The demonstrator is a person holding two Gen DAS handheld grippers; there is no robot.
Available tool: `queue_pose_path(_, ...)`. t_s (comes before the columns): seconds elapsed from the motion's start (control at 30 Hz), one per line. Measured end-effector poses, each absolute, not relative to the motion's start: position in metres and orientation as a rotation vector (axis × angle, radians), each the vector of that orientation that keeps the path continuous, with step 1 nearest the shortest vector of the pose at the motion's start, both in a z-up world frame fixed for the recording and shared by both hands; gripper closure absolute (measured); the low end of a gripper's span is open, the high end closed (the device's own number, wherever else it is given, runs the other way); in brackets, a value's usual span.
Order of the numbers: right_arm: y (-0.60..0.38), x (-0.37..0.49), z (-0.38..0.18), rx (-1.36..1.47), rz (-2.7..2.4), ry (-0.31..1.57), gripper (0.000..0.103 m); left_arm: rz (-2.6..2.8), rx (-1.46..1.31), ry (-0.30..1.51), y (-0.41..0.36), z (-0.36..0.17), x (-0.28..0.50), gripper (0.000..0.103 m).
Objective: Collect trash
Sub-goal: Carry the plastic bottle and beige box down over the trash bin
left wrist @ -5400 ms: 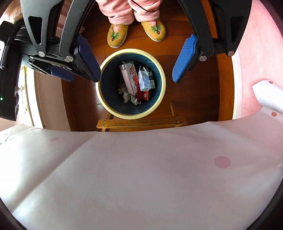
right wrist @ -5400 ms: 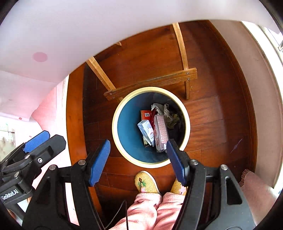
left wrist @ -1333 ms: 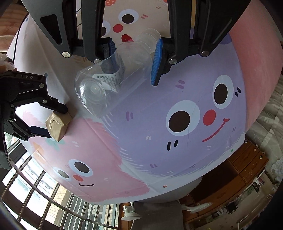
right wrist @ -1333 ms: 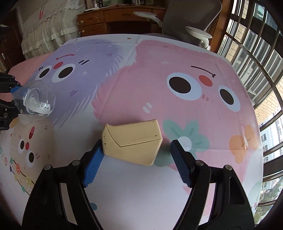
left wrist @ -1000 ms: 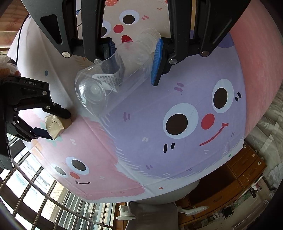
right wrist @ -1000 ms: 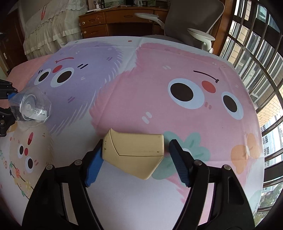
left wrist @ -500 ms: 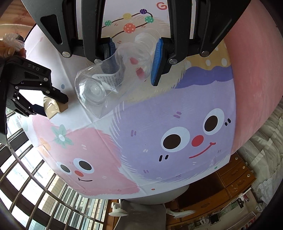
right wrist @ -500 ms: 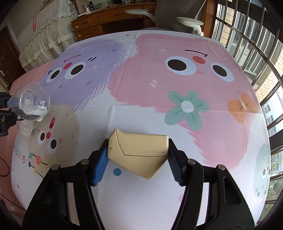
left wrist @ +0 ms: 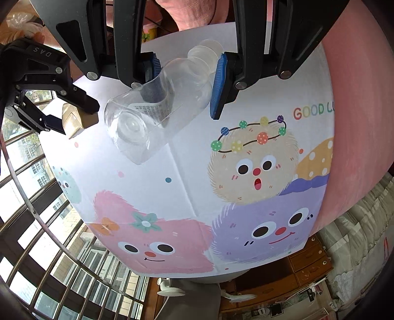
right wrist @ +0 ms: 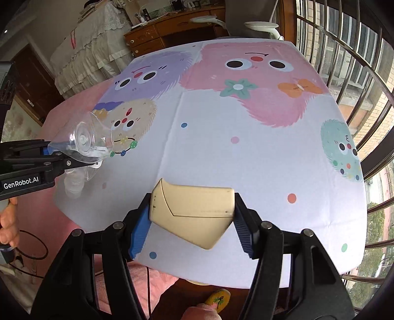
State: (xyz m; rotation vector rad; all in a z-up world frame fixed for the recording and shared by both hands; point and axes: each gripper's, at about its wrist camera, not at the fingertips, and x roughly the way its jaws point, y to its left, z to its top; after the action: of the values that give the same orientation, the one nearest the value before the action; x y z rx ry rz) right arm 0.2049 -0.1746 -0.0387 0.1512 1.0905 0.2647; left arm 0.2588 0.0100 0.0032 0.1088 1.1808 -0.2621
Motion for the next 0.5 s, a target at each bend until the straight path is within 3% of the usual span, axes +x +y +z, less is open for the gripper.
queue_pose_path(0.23,-0.192,0.119,-0.018,0.089,0.367,1.082,0.045,-0.223,0.084,1.144,-0.027,0.022,0.154,0.068)
queue_pose_path(0.5,-0.196,0.049,-0.024,0.1,0.421,1.111,0.045,-0.21,0.139,1.205,-0.048,0.008,0.064,0.068)
